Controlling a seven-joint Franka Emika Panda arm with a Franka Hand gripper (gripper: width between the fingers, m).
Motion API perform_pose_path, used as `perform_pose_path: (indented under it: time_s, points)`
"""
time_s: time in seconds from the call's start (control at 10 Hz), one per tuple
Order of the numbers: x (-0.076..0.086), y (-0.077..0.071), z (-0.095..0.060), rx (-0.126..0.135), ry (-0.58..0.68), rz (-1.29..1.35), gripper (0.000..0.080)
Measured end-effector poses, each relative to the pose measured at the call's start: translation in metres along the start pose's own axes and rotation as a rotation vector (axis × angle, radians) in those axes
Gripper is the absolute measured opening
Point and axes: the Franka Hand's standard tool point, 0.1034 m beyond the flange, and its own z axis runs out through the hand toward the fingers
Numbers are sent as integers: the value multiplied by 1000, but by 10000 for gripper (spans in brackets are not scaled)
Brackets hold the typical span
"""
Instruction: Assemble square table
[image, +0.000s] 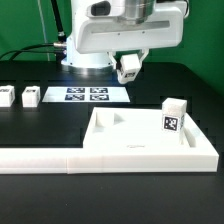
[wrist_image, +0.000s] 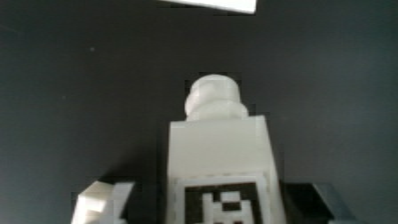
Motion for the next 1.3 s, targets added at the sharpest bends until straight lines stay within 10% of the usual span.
perform_pose_path:
  time_s: [0.6,0.9,1.3]
  points:
    - [28,17,-14,-30,318,-14,288]
    - [41,31,-25,-85,547,-8,288]
    - [48,36,-22,-93,545,-20,288]
